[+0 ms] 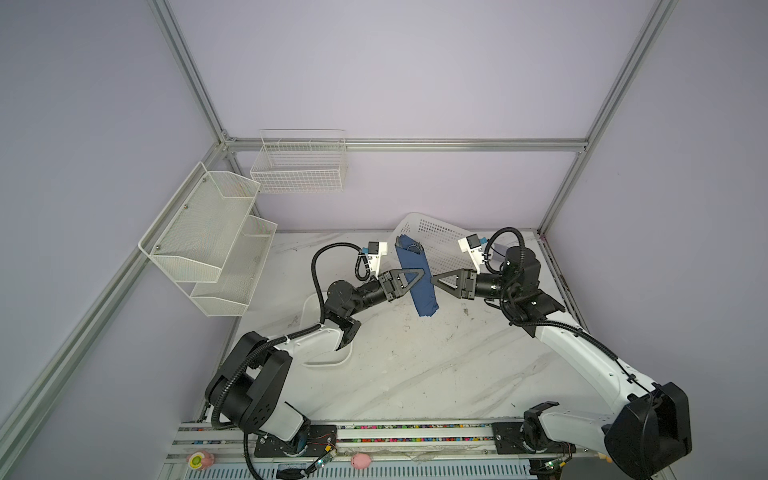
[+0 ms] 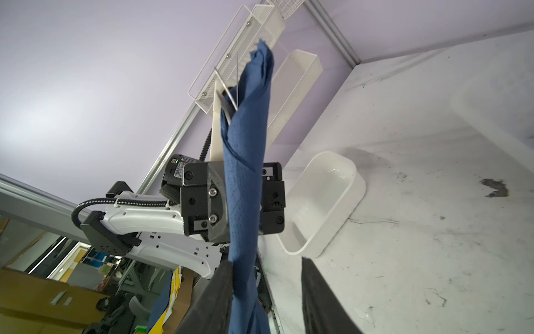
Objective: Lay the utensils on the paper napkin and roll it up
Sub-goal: 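Open the right gripper and draw it back from the bundle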
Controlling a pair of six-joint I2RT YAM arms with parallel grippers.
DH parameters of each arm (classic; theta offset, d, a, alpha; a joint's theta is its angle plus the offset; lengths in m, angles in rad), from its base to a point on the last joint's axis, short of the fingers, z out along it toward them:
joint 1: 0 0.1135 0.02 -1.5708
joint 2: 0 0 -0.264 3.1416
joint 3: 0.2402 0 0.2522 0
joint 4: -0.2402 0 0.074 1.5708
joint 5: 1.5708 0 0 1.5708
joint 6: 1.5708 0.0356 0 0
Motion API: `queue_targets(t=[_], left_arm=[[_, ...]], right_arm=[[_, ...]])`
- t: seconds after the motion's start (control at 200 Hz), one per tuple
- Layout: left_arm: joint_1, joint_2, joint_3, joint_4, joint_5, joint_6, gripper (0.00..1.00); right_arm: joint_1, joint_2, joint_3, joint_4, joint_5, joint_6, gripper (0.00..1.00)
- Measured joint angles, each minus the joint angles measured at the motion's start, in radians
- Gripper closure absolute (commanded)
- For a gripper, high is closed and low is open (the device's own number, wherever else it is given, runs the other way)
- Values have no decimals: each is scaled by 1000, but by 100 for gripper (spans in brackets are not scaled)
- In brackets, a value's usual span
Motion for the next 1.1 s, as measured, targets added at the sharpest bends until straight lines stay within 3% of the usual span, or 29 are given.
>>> queue_targets(t=[0.25,0.495,0.75,0.985,1.1], left_arm=[[0,-6,0,-35,-7,17,93],[0,-13,0,-48,-7,34,93],[0,-13,0,-49,-7,42,94],[0,-15,0,-58,-6,43,96],[0,-25,0,-74,-6,51,96]], right_arm=[[-91,-26,1,-43,98,-22,58],[-109,29,21,-169,304,-95,57],[-109,39,26,-236,344,-142,56],[-109,54,39,-295,461,-176,55],[-110,109,68,-317,431,-195,55]])
